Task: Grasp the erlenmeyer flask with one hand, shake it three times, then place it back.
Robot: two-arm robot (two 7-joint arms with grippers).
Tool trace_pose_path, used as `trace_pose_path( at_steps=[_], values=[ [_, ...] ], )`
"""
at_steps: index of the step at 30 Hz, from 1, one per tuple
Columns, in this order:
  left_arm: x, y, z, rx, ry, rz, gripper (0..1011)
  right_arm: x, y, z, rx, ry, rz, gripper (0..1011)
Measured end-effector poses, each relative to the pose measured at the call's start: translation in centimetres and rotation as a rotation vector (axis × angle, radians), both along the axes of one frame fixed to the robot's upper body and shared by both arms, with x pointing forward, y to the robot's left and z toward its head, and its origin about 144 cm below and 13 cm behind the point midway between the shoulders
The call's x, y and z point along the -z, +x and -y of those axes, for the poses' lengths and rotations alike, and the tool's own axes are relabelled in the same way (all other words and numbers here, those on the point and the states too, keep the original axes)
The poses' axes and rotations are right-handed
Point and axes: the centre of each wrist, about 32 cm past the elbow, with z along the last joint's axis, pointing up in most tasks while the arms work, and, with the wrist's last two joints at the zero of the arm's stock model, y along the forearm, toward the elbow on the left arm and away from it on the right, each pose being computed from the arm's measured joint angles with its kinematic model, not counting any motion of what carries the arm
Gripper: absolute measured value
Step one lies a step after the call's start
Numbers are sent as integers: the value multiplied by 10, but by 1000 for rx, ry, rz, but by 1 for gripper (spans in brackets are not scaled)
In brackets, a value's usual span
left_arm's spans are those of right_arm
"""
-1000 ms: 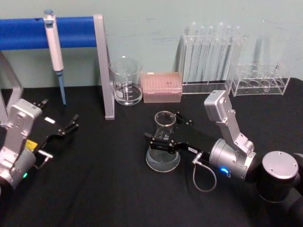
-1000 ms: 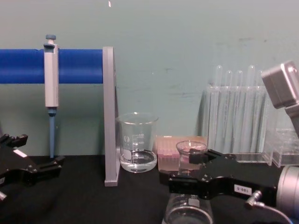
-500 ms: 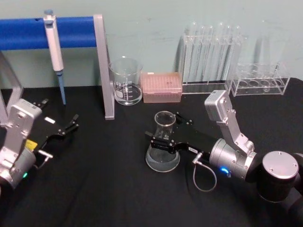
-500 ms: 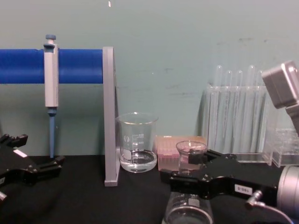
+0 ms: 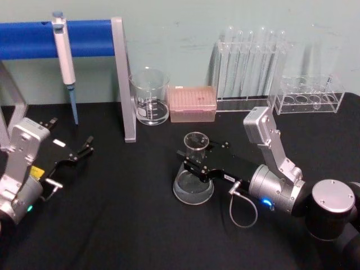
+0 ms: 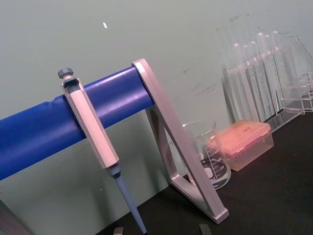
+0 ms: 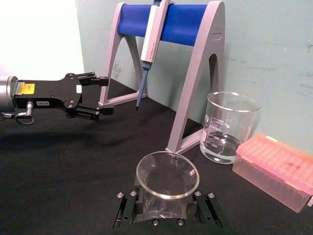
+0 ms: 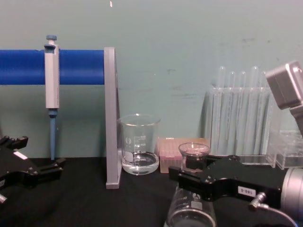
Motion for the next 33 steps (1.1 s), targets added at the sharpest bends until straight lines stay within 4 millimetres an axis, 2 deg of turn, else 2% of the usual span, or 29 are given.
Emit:
trace_pose_path(
  at_steps=[2, 4, 22, 33],
  values=[
    [0, 0, 0, 0, 0, 0, 1001, 0, 0, 0, 0, 0, 0, 460],
    [0, 0, 0, 0, 0, 0, 1001, 0, 0, 0, 0, 0, 0, 449],
    [0, 0, 0, 0, 0, 0, 1001, 0, 0, 1, 5, 5, -3, 449],
    [0, 0, 0, 0, 0, 0, 1001, -17, -3, 2, 8, 35, 40, 449]
  ],
)
